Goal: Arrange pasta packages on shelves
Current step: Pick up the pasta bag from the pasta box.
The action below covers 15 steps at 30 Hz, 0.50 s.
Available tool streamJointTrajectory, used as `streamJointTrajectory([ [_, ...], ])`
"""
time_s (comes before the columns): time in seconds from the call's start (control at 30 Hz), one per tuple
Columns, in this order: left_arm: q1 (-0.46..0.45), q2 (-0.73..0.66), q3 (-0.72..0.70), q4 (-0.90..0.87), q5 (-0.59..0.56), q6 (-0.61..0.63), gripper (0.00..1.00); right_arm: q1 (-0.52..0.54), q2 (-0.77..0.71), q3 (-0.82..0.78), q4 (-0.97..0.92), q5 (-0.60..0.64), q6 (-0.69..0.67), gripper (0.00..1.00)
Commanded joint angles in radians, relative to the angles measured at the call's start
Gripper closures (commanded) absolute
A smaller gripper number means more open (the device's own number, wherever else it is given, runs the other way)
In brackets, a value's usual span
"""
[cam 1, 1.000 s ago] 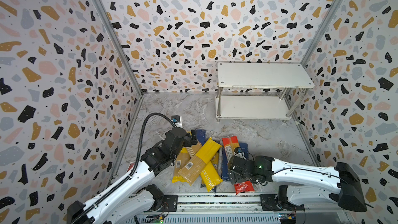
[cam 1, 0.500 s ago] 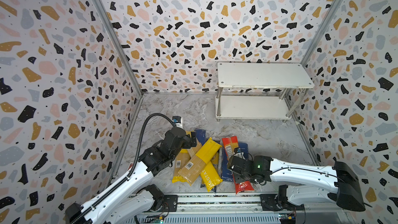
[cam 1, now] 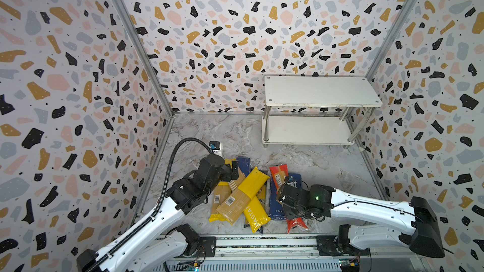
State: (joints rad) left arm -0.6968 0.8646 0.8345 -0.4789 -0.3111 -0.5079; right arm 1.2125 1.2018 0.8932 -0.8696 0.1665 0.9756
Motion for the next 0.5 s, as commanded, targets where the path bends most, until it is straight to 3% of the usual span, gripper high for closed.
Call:
streamJointTrajectory([
  [0.0, -0.004, -0.019, 0.04, -0.006, 0.011, 0.02, 0.01, -0.022, -0.076, 0.083, -0.003, 0.021, -0.038, 0.77],
  [0.47, -0.004, 0.022, 0.07, -0.016, 0.005, 0.025, 0.01, -0.11, -0.19, 0.144, 0.066, -0.005, -0.12, 0.82],
])
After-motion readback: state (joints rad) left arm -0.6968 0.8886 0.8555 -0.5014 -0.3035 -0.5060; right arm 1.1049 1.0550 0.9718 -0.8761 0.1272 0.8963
